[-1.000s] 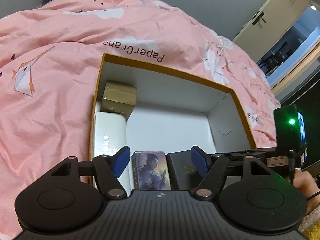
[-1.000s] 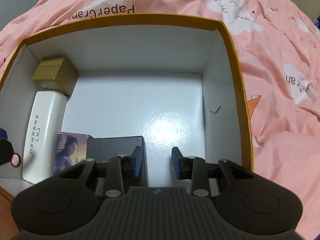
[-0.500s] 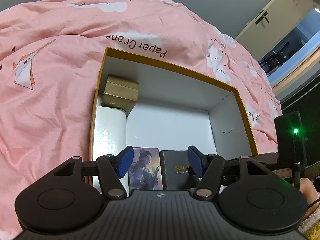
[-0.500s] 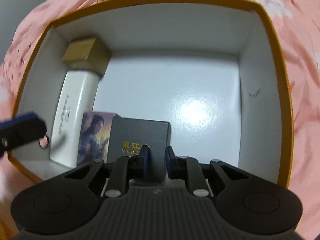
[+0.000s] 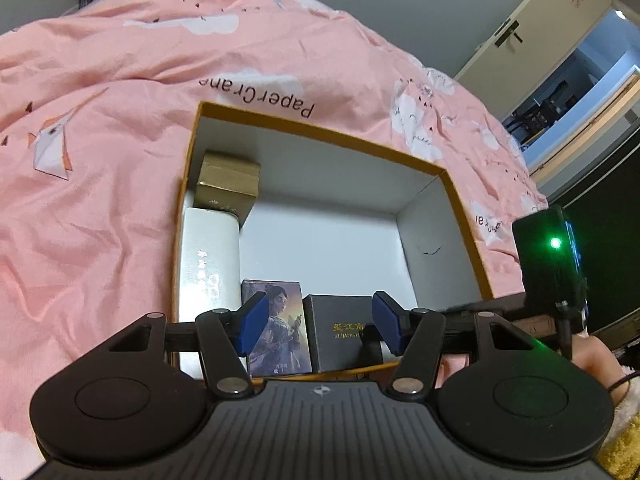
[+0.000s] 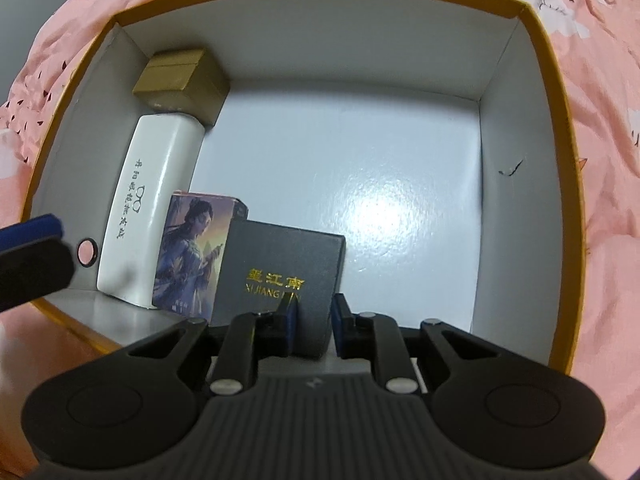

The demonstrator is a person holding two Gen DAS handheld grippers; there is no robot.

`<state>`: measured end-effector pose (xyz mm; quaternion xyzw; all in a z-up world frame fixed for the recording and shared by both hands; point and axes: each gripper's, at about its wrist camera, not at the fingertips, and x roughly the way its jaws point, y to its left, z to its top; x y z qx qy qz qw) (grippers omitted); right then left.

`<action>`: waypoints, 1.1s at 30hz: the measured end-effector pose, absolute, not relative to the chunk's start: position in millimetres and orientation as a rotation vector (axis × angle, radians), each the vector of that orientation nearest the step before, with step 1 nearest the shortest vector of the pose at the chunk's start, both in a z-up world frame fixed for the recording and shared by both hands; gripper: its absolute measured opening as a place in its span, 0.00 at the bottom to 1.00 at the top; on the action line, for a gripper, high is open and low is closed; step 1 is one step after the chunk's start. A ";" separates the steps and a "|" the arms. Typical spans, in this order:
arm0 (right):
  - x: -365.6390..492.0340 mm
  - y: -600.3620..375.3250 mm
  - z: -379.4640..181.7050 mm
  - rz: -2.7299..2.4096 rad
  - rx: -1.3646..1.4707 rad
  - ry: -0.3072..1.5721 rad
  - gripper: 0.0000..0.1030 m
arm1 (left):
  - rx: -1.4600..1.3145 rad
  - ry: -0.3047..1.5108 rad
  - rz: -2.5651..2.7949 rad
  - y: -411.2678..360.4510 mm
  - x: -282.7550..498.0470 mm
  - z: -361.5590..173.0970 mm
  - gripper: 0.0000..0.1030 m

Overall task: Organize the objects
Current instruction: 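Lower the black box beside the photo card box and open the right tool, then withdraw both tools and move toward the pink pouch and pink bag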

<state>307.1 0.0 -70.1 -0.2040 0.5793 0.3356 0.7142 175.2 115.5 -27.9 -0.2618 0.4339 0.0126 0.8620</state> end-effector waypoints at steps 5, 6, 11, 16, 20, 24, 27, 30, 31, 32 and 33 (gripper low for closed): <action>314.5 5.7 -59.8 0.739 -0.343 1.189 0.20 | -0.544 0.895 0.055 113.3 171.1 -21.6 0.67; 316.3 8.6 -62.0 0.733 -0.326 1.182 0.20 | -0.538 0.896 0.061 112.1 170.9 -20.8 0.67; 331.5 10.9 -76.2 0.659 -0.237 1.240 0.20 | -0.537 0.893 0.058 109.9 166.2 -18.6 0.67; 335.4 9.3 -82.7 0.719 -0.170 1.281 0.21 | -0.547 0.905 0.072 112.9 165.2 -23.1 0.67; 326.7 20.8 -81.1 0.791 -0.255 1.269 0.22 | -0.545 0.912 0.068 112.0 166.0 -25.1 0.67; 321.9 20.6 -76.0 0.803 -0.272 1.234 0.23 | -0.528 0.897 0.045 107.7 160.5 -19.0 0.66; 309.3 1.7 -52.4 0.839 -0.262 1.138 0.23 | -0.507 0.836 -0.019 100.2 147.5 -5.4 0.66; 289.3 -30.0 -24.1 0.840 -0.239 1.039 0.25 | -0.496 0.789 -0.099 88.8 132.6 6.9 0.63; 281.8 -45.1 -14.9 0.843 -0.217 1.016 0.26 | -0.490 0.778 -0.122 84.2 128.9 9.3 0.61; 274.1 -57.6 -6.7 0.847 -0.195 0.996 0.26 | -0.483 0.771 -0.140 79.4 125.3 11.0 0.59; 265.5 -70.6 -0.3 0.845 -0.173 0.977 0.28 | -0.470 0.768 -0.157 74.2 121.1 12.0 0.55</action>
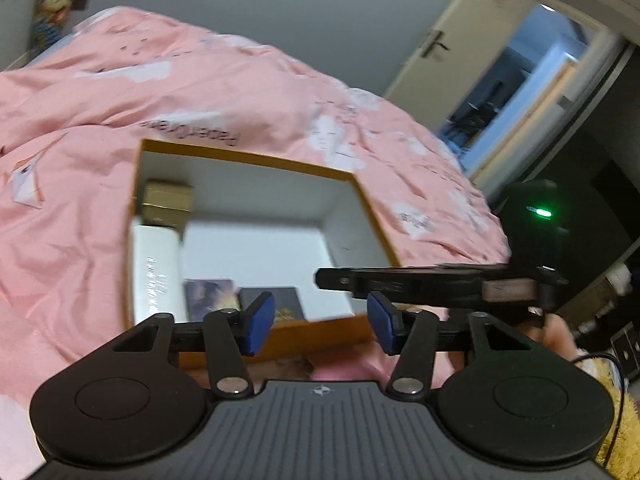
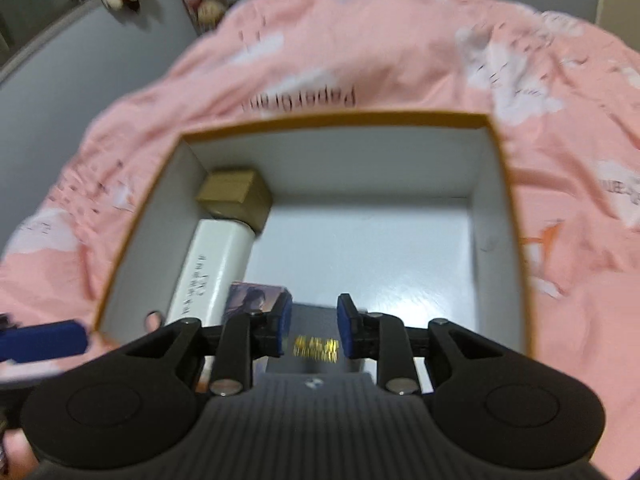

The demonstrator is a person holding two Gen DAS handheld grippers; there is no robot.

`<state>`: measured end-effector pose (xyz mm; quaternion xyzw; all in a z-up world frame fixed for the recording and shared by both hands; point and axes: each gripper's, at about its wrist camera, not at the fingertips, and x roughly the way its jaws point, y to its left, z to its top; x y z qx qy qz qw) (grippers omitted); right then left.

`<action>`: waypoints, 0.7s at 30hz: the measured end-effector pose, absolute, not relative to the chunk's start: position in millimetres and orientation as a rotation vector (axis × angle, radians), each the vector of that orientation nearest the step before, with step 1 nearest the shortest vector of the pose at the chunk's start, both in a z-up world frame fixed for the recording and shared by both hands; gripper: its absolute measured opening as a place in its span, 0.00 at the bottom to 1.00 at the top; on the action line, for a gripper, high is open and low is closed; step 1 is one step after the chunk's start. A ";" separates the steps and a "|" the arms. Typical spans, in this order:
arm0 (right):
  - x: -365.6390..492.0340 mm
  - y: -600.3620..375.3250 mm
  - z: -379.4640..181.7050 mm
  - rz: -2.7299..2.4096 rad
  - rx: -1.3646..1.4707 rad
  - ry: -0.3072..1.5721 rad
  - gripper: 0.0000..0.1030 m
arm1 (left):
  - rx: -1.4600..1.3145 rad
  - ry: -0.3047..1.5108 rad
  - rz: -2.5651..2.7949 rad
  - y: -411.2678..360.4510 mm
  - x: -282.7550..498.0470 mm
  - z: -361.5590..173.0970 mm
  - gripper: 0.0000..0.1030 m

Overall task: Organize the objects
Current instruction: 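Withdraw both tools and move toward the pink pouch and pink bag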

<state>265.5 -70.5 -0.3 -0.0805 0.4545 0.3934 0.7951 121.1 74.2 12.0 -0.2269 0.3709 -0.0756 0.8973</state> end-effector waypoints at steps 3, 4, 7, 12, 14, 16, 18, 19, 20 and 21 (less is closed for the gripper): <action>237.0 -109.9 14.2 0.823 -0.123 0.917 0.34 | -0.392 0.772 -0.187 54.8 110.7 11.8 0.43; 227.9 -119.6 15.7 0.813 -0.111 0.899 0.35 | -0.364 0.778 -0.196 49.5 107.0 10.3 0.38; 202.1 -151.1 17.9 0.792 -0.085 0.864 0.42 | -0.306 0.830 -0.233 33.8 96.0 3.7 0.32; 166.2 -178.9 6.6 0.784 -0.088 0.893 0.43 | -0.306 0.926 -0.223 22.6 75.3 -12.1 0.31; 155.5 -182.8 0.0 0.769 -0.107 0.905 0.43 | -0.336 0.945 -0.215 23.7 67.5 -17.3 0.31; 148.3 -186.4 -8.1 0.746 -0.138 0.923 0.42 | -0.365 0.958 -0.228 23.2 61.2 -21.3 0.29; 140.7 -192.6 -15.6 0.724 -0.173 0.933 0.42 | -0.367 0.966 -0.238 20.7 58.7 -23.0 0.29; 137.8 -195.7 -19.0 0.714 -0.189 0.938 0.42 | -0.363 0.971 -0.239 18.8 58.6 -24.2 0.29; 133.7 -199.3 -22.6 0.703 -0.202 0.941 0.43 | -0.359 0.977 -0.239 17.0 59.1 -25.6 0.29; 130.9 -203.2 -25.7 0.697 -0.210 0.943 0.43 | -0.356 0.981 -0.237 15.4 59.0 -26.2 0.29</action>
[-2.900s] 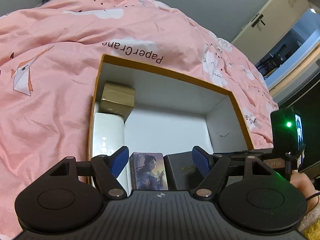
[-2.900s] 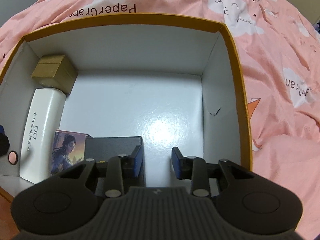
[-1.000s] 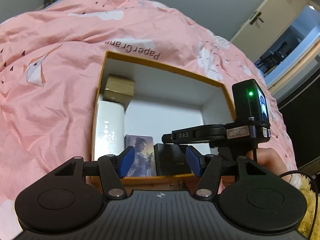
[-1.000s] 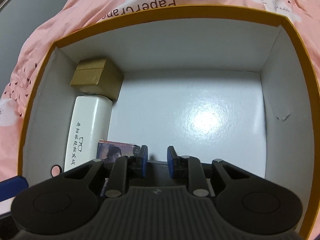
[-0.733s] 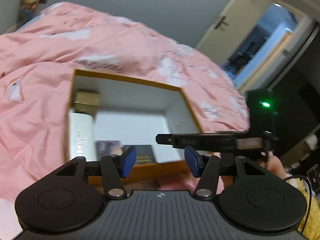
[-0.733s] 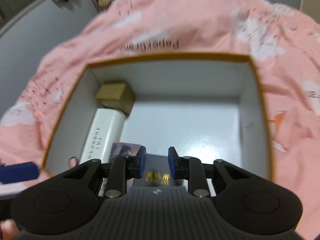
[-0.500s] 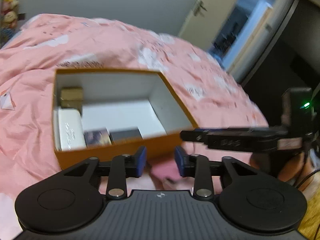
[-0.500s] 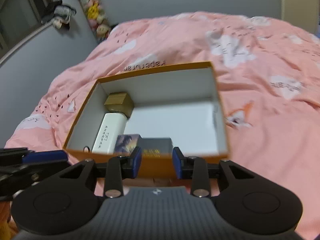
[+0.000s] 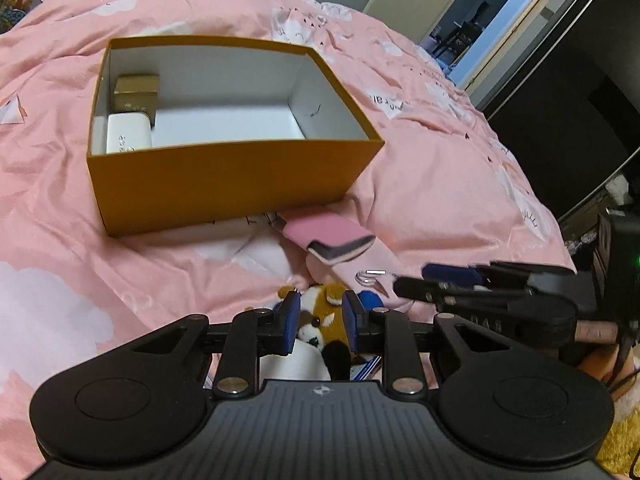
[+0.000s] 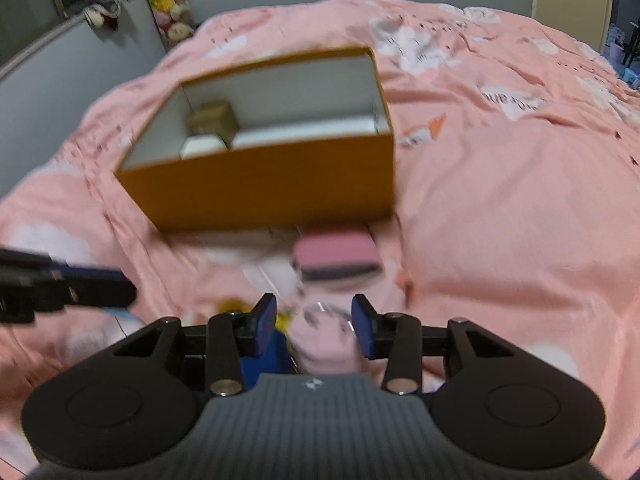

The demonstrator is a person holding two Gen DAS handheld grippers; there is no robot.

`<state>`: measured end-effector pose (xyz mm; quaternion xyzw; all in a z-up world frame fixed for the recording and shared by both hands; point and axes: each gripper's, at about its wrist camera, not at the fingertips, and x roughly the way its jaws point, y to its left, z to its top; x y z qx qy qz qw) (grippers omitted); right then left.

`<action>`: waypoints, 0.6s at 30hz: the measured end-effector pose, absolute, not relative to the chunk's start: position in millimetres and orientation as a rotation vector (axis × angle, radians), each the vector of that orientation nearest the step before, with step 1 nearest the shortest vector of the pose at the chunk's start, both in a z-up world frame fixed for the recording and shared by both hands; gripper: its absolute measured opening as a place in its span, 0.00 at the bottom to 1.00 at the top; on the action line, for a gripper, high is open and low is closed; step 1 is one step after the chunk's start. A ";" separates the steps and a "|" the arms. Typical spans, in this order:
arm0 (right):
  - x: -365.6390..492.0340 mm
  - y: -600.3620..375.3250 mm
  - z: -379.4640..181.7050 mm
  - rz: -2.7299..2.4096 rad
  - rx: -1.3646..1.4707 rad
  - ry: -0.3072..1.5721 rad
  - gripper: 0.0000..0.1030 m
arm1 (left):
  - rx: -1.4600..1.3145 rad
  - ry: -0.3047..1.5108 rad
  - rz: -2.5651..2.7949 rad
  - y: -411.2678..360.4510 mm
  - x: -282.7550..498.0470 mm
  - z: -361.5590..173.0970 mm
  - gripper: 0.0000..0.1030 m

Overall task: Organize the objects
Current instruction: 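Withdraw both tools and move toward the pink pouch and pink bag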

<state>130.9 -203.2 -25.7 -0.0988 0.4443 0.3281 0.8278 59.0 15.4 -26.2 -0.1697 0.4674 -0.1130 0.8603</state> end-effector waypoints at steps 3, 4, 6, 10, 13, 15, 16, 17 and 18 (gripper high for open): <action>122.1 -215.1 -35.0 0.673 -0.241 0.948 0.43 | -0.336 0.968 -0.237 8.3 61.6 -27.8 0.29; 120.9 -217.5 -37.8 0.664 -0.255 0.949 0.43 | -0.332 0.962 -0.240 6.1 62.5 -29.3 0.29; 119.2 -220.7 -44.1 0.655 -0.291 0.955 0.43 | -0.321 0.950 -0.254 0.8 65.0 -31.0 0.29; 120.4 -215.6 -58.8 0.658 -0.390 0.967 0.43 | -0.293 0.931 -0.286 -8.7 69.8 -33.5 0.29; 123.3 -207.8 -70.0 0.665 -0.449 0.968 0.42 | -0.272 0.908 -0.296 -12.8 73.0 -33.6 0.31; 126.8 -204.3 -71.0 0.667 -0.471 0.948 0.41 | -0.236 0.882 -0.268 -15.0 74.7 -33.3 0.31; 129.4 -203.6 -68.6 0.670 -0.466 0.933 0.40 | -0.212 0.865 -0.248 -16.3 76.0 -33.5 0.31; 132.3 -203.8 -65.0 0.675 -0.453 0.915 0.39 | -0.192 0.853 -0.234 -17.4 77.5 -33.9 0.31; 135.5 -204.1 -61.1 0.681 -0.441 0.895 0.38 | -0.177 0.842 -0.227 -18.2 79.6 -34.0 0.32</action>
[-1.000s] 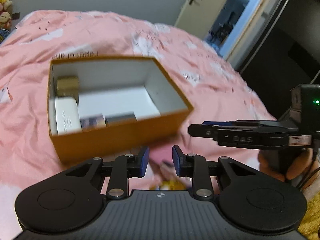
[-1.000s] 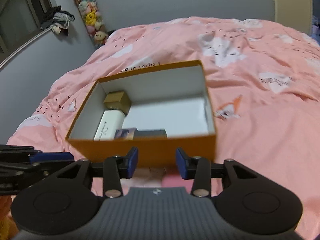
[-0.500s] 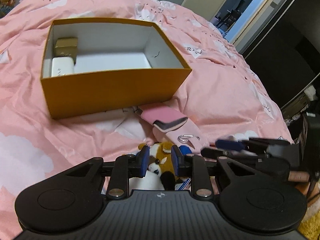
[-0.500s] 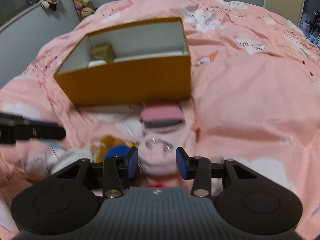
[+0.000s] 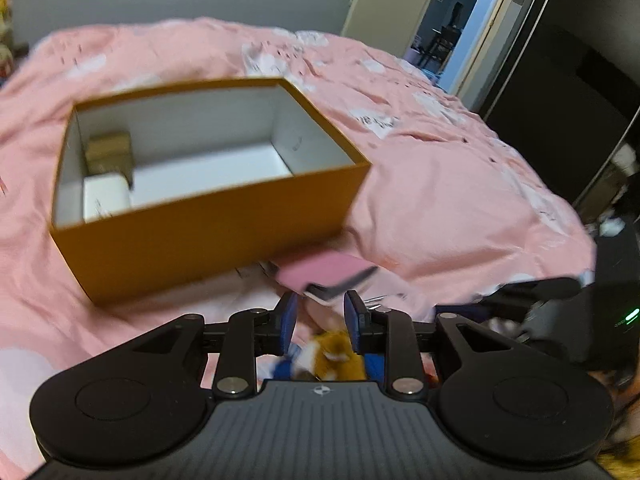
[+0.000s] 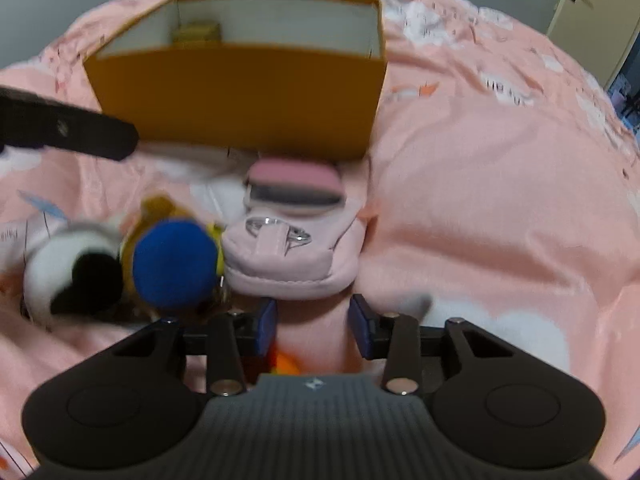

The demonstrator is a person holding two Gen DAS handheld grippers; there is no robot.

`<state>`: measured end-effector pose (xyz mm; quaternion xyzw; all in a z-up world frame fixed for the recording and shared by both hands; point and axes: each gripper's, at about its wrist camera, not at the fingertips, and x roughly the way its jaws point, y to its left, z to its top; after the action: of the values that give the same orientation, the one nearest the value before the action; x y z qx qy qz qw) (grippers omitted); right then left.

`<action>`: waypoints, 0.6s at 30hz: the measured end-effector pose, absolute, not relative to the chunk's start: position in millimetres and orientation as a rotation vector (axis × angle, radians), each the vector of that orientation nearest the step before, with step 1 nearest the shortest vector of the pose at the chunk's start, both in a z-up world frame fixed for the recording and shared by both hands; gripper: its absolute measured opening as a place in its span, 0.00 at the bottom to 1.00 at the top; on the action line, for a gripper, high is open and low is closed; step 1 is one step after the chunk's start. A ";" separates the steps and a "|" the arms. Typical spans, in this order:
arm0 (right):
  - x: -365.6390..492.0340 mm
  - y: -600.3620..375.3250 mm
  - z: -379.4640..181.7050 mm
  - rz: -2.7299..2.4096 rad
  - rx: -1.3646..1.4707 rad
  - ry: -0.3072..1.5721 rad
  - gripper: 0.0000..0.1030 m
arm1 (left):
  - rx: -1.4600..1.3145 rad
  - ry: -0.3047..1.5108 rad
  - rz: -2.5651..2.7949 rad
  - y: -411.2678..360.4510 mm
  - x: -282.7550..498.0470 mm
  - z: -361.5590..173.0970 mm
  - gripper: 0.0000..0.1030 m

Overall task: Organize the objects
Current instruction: 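Withdraw both tools and move toward the pink pouch and pink bag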

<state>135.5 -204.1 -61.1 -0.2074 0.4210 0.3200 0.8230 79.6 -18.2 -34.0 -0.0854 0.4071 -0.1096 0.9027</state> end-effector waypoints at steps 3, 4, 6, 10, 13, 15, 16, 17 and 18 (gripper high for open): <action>146.3 -202.3 -51.5 0.688 -0.433 0.840 0.38 | -0.148 0.781 -0.241 -19.3 84.4 -34.4 0.42; 150.2 -200.5 -50.7 0.692 -0.442 0.827 0.40 | -0.140 0.772 -0.252 -19.9 87.4 -34.5 0.45; 159.3 -195.8 -52.6 0.708 -0.472 0.804 0.45 | -0.136 0.783 -0.249 -21.6 94.3 -35.6 0.47; 173.6 -187.5 -63.6 0.798 -0.515 0.808 0.52 | -0.141 0.811 -0.267 -20.4 104.9 -41.0 0.47; 179.8 -185.2 -66.5 0.876 -0.516 0.788 0.54 | -0.164 0.834 -0.281 -14.9 109.0 -46.2 0.47; 186.5 -183.5 -68.2 0.920 -0.474 0.795 0.51 | -0.167 0.848 -0.286 -12.5 109.5 -48.9 0.47; 189.5 -183.4 -68.4 0.941 -0.447 0.809 0.42 | -0.171 0.856 -0.284 -11.0 110.0 -50.2 0.47; 191.8 -183.5 -68.3 0.950 -0.423 0.819 0.41 | -0.177 0.866 -0.280 -9.4 110.9 -51.5 0.47; 193.4 -183.1 -68.3 0.951 -0.411 0.827 0.38 | -0.183 0.874 -0.277 -8.0 111.5 -52.6 0.47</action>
<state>193.4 -183.1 -68.3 -0.1907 0.3837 0.4415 0.7884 111.5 -8.0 -52.6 -0.0884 0.4211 -0.1335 0.8928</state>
